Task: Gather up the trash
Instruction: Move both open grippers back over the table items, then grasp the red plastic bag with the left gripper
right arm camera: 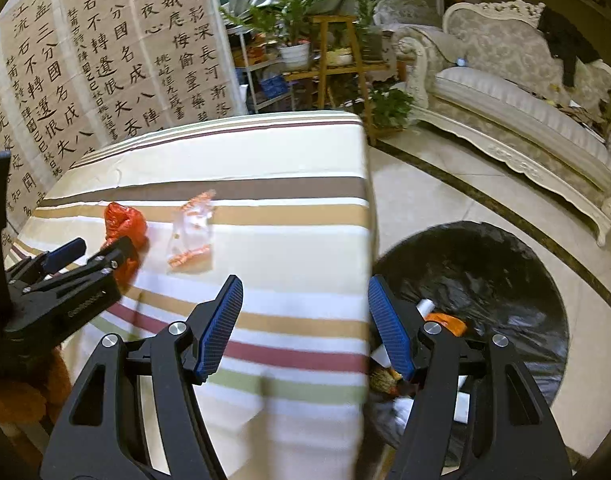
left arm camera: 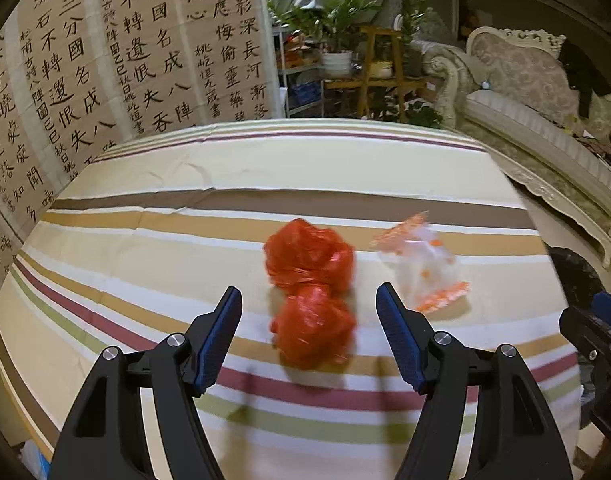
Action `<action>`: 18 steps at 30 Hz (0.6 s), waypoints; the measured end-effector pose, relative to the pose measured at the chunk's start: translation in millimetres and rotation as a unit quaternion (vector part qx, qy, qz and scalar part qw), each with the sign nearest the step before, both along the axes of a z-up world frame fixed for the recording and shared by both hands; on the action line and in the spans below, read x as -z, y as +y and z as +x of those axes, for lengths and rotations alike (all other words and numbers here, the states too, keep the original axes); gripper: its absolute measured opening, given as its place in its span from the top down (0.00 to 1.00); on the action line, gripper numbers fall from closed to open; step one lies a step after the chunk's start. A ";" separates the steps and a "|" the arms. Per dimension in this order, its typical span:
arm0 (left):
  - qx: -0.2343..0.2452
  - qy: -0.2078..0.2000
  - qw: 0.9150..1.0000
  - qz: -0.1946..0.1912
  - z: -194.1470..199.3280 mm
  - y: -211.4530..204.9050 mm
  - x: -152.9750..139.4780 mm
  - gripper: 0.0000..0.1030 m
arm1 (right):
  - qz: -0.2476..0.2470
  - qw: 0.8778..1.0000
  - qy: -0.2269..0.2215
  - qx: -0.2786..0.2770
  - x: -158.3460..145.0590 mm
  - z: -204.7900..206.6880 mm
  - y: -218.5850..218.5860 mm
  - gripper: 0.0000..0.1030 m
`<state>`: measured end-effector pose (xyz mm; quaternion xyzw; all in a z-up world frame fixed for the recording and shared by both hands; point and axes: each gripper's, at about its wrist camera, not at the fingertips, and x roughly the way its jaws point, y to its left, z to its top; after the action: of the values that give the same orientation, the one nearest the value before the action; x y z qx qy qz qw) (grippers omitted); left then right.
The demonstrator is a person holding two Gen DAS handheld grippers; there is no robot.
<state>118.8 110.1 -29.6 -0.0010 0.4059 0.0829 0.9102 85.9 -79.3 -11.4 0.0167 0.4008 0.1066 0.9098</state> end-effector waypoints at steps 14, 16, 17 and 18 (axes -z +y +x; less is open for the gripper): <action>0.015 0.029 0.999 -0.025 6.9 16.4 14.1 0.64 | -0.012 0.999 0.005 -0.045 -1.5 29.9 59.3 0.38; 0.014 0.025 0.999 -0.024 4.4 19.6 12.2 0.64 | -0.014 0.999 0.007 -0.051 -0.5 32.5 67.1 0.38; 0.012 0.023 0.999 -0.024 4.9 21.7 11.1 0.65 | -0.015 0.998 0.008 -0.055 0.3 34.0 71.9 0.38; 0.010 0.022 0.999 -0.024 4.3 25.1 10.0 0.65 | -0.016 0.998 0.009 -0.058 1.0 35.2 75.1 0.38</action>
<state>123.1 135.1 -39.6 -0.0173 0.4275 0.0643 0.9015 121.1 -4.1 -12.4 -0.0204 0.4109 0.1527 0.8985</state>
